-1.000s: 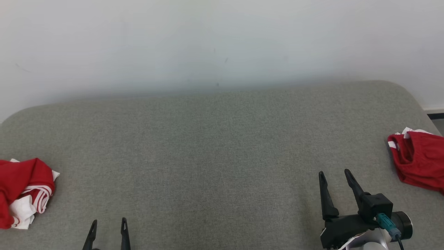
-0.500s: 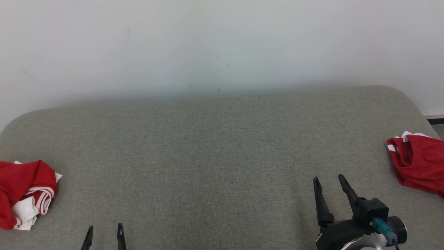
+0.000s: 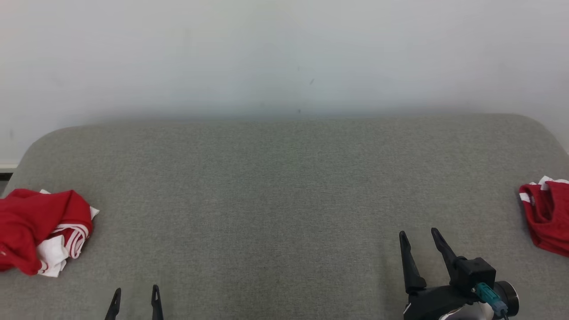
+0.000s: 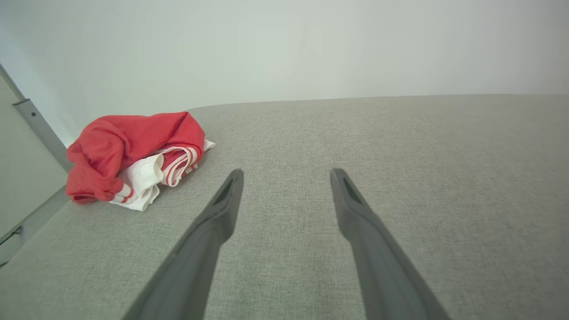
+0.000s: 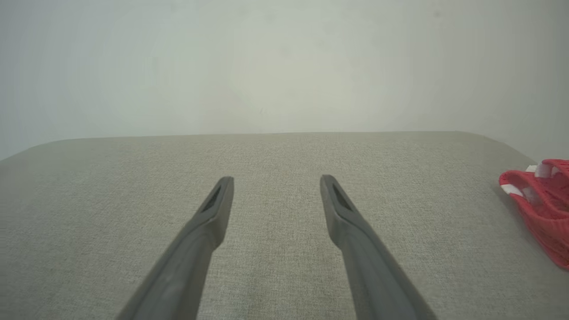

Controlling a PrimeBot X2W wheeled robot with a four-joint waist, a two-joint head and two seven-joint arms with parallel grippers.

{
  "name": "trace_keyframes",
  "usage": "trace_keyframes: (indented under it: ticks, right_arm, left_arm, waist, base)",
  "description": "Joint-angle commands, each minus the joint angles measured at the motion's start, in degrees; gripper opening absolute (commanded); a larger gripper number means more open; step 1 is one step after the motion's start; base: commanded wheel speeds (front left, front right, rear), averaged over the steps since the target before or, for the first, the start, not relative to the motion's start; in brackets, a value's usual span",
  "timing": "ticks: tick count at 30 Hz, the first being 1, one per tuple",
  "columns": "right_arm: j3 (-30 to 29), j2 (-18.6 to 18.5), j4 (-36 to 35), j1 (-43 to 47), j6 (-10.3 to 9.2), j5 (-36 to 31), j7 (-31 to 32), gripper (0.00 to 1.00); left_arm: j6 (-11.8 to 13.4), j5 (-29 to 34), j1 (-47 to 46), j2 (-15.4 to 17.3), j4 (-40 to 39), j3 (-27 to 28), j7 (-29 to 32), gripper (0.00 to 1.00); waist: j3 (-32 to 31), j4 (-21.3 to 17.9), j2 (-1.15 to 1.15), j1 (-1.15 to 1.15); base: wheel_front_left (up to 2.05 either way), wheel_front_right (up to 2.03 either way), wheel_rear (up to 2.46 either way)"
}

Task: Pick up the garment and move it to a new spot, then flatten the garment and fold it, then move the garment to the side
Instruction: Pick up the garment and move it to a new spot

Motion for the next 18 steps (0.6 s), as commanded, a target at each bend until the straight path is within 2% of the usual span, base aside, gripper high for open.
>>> trace_keyframes:
  ticks: [1, 18]
  right_arm:
    - [0.3, 0.2, 0.0, 0.5, 0.02, 0.4, 0.0, 1.0]
    - [2.8, 0.2, 0.1, 2.0, 0.01, 1.7, 0.0, 1.0]
  left_arm:
    - [-0.2, 0.3, 0.0, -0.1, 0.2, 0.2, -0.2, 1.0]
    - [-0.3, 0.5, 2.3, 0.5, 0.4, 3.3, -0.2, 1.0]
  waist:
    - [0.3, 2.5, 0.0, 0.0]
    - [-0.6, 17.9, 0.0, 0.0]
  base:
    - [0.0, 0.0, 0.0]
    - [0.0, 0.0, 0.0]
